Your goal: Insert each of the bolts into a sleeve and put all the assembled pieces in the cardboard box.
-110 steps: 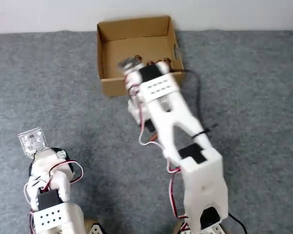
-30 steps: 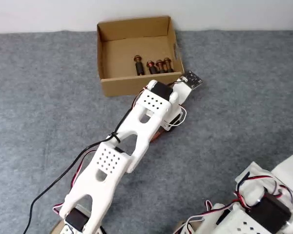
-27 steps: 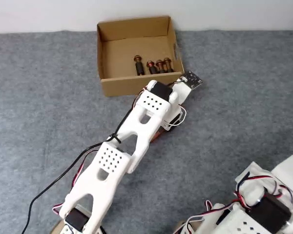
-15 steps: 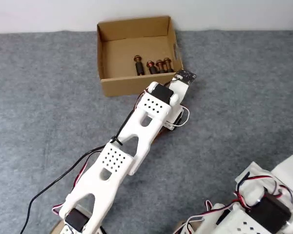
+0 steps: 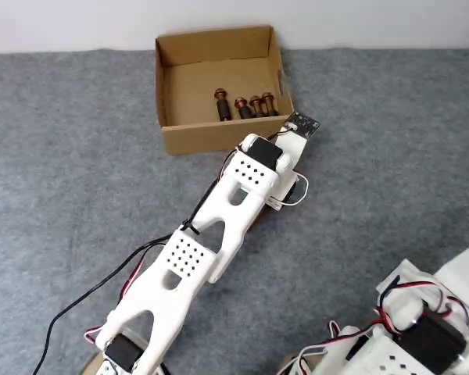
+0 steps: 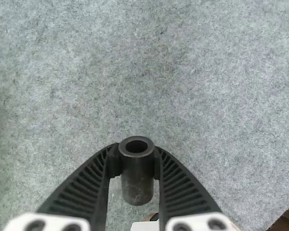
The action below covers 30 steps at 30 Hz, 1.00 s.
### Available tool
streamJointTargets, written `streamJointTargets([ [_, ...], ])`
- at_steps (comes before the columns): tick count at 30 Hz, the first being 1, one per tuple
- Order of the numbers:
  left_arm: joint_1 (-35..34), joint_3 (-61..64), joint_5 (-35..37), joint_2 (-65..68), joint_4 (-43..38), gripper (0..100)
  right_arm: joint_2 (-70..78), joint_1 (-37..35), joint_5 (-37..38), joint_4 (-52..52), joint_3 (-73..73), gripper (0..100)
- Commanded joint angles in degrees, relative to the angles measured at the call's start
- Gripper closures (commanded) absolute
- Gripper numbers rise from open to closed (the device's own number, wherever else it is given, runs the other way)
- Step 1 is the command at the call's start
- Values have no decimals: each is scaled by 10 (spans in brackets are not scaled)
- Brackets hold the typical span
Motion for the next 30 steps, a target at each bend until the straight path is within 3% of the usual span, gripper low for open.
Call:
streamJointTargets([
  [1,-3,-20,4,-55,11,995,6,6,6,-8,-2,990],
  [6,10,22,80,-140,13,995,6,6,52,-7,-3,990],
  [18,53,303,154,-447,11,996,5,1,63,-7,-4,990],
  [25,78,453,157,-593,-4,996,-37,-87,35,-22,-5,991],
  [30,91,562,158,-714,-62,996,-111,-206,-13,-32,-3,991],
])
